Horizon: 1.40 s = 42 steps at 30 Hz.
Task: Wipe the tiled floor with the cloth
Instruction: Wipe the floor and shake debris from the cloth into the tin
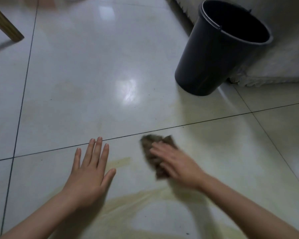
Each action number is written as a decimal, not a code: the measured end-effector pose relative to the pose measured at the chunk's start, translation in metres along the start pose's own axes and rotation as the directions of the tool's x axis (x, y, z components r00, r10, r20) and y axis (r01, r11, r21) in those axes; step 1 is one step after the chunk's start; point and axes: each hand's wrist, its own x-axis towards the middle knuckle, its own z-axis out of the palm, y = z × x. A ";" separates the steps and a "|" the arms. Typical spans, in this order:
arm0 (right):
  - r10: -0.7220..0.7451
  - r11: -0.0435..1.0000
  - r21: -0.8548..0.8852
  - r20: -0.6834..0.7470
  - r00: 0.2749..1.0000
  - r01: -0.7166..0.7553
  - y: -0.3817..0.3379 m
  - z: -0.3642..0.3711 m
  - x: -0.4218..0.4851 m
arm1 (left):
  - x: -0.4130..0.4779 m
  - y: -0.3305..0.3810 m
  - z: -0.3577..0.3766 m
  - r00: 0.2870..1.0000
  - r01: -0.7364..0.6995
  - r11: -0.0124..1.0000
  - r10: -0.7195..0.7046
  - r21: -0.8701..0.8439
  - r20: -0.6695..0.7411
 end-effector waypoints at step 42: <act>0.821 0.524 0.070 -0.306 0.482 -0.849 0.031 0.002 -0.067 | -0.009 0.070 0.017 0.950 -0.283 0.959 0.278 -0.015 -0.145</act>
